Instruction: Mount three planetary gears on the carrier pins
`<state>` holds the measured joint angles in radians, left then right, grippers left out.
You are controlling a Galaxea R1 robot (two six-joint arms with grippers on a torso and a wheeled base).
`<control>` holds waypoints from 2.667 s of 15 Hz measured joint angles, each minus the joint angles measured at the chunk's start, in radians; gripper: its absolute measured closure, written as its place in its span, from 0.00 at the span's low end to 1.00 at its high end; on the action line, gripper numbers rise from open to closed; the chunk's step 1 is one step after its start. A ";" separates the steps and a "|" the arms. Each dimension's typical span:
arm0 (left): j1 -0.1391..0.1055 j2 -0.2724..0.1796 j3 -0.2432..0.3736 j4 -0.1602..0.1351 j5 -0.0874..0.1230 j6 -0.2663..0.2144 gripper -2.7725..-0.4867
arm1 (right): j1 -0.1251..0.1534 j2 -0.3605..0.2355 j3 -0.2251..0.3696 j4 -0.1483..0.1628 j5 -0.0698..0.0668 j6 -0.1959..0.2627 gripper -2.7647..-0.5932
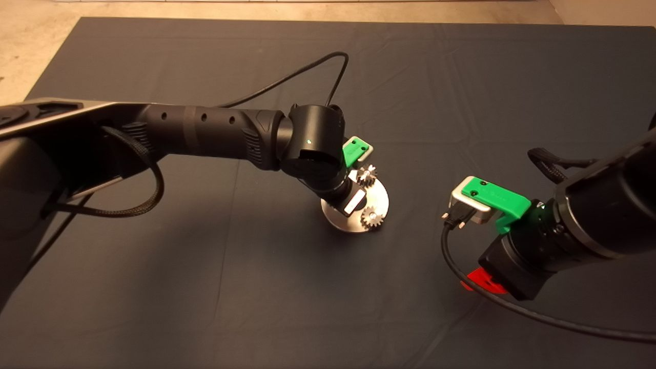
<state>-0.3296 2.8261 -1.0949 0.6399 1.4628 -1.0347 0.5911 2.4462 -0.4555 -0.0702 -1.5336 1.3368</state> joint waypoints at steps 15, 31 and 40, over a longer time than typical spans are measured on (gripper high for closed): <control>0.002 0.005 0.002 0.001 0.003 0.000 0.86 | 0.000 0.000 -0.006 0.000 0.000 0.000 0.35; -0.018 0.063 0.006 -0.008 0.063 0.030 0.86 | 0.000 0.000 -0.006 0.000 0.000 0.000 0.35; -0.047 0.057 0.006 -0.016 0.063 0.044 0.86 | 0.000 0.000 -0.006 0.000 0.000 0.000 0.35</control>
<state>-0.3770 2.8829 -1.0891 0.6243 1.5260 -0.9909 0.5911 2.4464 -0.4613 -0.0702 -1.5332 1.3364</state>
